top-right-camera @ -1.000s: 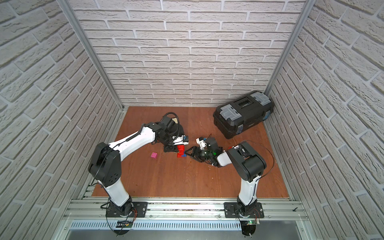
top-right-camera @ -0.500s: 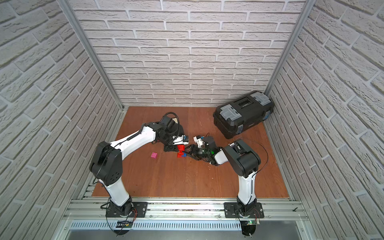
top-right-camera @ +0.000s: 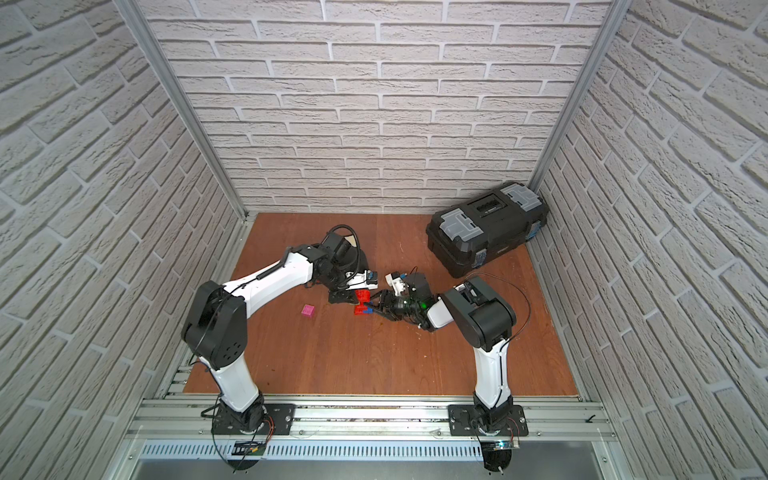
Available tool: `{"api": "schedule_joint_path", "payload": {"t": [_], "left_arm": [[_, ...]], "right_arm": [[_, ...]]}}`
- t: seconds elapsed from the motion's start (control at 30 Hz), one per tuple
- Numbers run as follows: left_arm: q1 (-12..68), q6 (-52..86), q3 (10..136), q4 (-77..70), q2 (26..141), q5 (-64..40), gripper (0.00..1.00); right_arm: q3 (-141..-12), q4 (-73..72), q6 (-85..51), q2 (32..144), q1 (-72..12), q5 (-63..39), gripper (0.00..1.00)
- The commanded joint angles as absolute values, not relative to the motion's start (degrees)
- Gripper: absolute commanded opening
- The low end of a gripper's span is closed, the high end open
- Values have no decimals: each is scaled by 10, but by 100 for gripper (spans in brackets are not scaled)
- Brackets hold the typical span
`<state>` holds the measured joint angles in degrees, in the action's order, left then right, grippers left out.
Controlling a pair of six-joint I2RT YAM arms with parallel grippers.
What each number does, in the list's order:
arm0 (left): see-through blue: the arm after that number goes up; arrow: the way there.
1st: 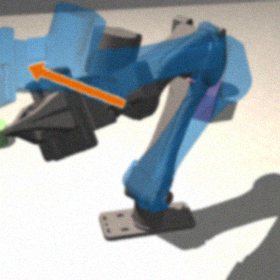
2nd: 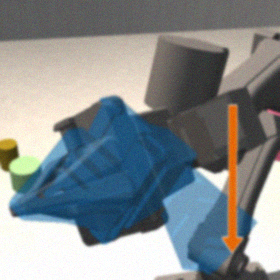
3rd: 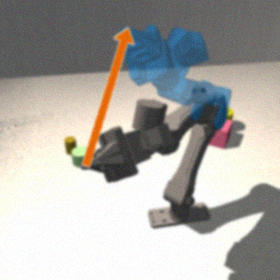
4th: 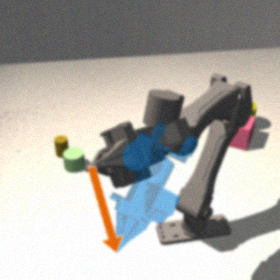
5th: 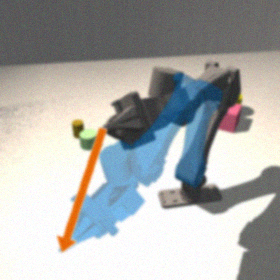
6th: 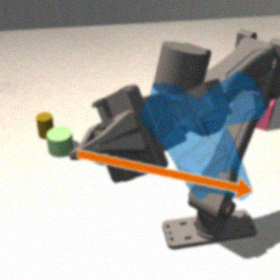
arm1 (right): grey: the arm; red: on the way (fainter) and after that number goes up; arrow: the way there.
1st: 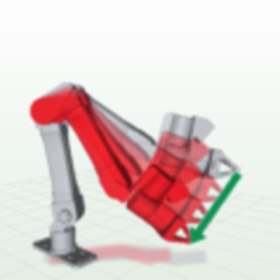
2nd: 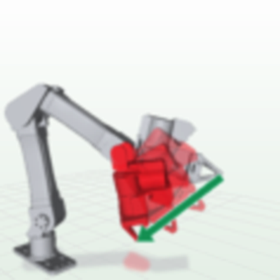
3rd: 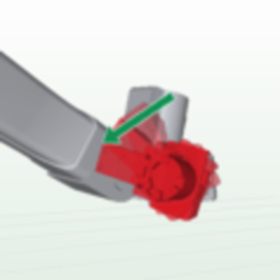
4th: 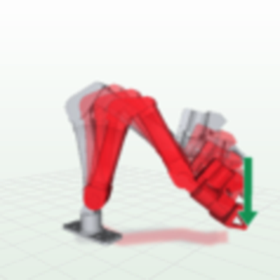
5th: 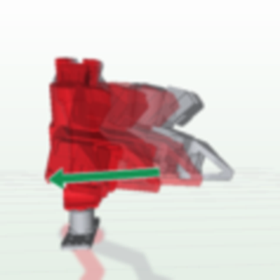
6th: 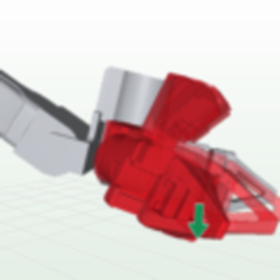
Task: Assemble the letter s with lego
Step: Assemble the lego brick with the lego brick.
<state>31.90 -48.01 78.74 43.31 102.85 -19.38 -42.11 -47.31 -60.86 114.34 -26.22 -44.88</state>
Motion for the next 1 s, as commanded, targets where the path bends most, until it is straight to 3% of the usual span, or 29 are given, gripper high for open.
{"api": "schedule_joint_path", "payload": {"t": [0.0,0.97], "left_arm": [[316,-498,788,426,1039,-214,32],[308,-507,761,435,1051,-205,31]], "right_arm": [[-416,-458,-603,1162,-265,-434,63],[-395,-490,-613,1180,-252,-437,60]]}}
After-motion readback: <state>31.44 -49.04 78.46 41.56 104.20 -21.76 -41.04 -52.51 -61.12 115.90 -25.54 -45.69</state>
